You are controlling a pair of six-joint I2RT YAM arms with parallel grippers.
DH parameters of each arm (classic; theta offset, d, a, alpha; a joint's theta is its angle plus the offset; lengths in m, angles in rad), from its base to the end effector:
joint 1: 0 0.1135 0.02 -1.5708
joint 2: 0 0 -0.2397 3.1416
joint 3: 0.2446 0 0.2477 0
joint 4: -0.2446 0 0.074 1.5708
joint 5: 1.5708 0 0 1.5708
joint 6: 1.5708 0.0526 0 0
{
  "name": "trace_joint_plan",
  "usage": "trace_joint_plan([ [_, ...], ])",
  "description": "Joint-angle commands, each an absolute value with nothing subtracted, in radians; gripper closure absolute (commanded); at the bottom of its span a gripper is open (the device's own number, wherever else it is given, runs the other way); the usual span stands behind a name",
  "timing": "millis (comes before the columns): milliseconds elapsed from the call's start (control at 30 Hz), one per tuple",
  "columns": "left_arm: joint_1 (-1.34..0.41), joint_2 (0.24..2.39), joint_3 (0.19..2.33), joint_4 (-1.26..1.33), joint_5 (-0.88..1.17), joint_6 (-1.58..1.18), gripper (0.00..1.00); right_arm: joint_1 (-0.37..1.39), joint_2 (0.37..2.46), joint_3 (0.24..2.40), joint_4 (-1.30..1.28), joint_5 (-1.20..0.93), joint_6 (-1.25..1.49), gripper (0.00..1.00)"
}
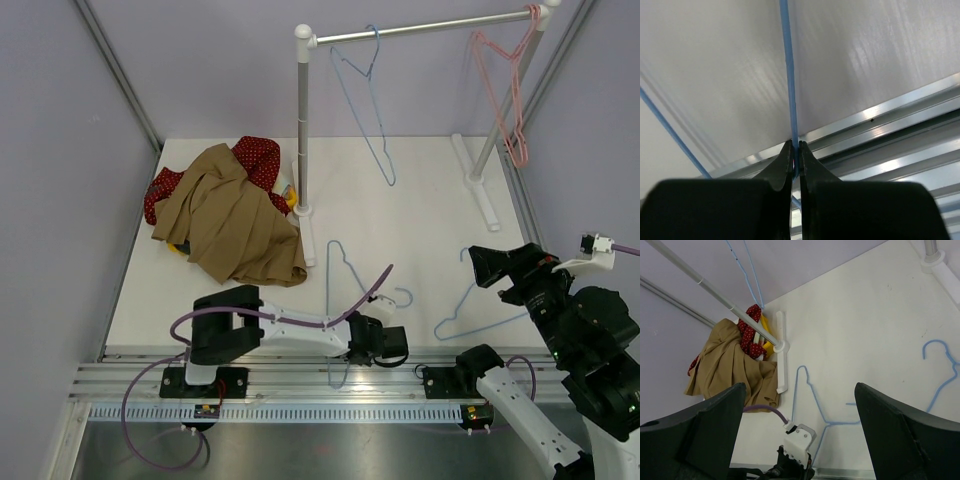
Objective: Remove the skirt from the hanger
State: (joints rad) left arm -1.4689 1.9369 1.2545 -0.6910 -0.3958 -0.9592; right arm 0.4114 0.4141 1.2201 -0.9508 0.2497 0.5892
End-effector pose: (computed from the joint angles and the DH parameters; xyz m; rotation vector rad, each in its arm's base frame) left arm 0.0562 -0.3503 0.1121 0.6294 2.6290 -0.0615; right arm 0.0486 0.0070 0.4068 0.3405 1.7060 0.5270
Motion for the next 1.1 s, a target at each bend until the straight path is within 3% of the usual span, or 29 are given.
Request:
trace_joint_plan([
  [0, -1.457, 1.784, 1.322, -0.753, -0.494, -0.928, 1.0, 0.41, 0.454, 1.282, -0.936, 0.304, 0.54, 0.02],
  [400, -1.457, 1.366, 1.45, -0.779, -0.4, -0.727, 1.0, 0.41, 0.454, 1.321, -0.913, 0.342, 0.491, 0.01],
  [567, -1.442, 1.195, 1.474, -0.813, -0.481, -0.684, 1.0, 0.41, 0.468, 1.315, -0.891, 0.325, 0.491, 0.01],
  [833, -1.339, 1.207, 1.632, -0.812, -0.491, -0.592, 1.0, 0.41, 0.469, 1.305, -0.88, 0.311, 0.502, 0.01],
  [1067, -1.07, 1.247, 1.612, -0.522, -0.294, -0.574, 1.0, 0.41, 0.457, 1.293, -0.885, 0.311, 0.503, 0.01],
])
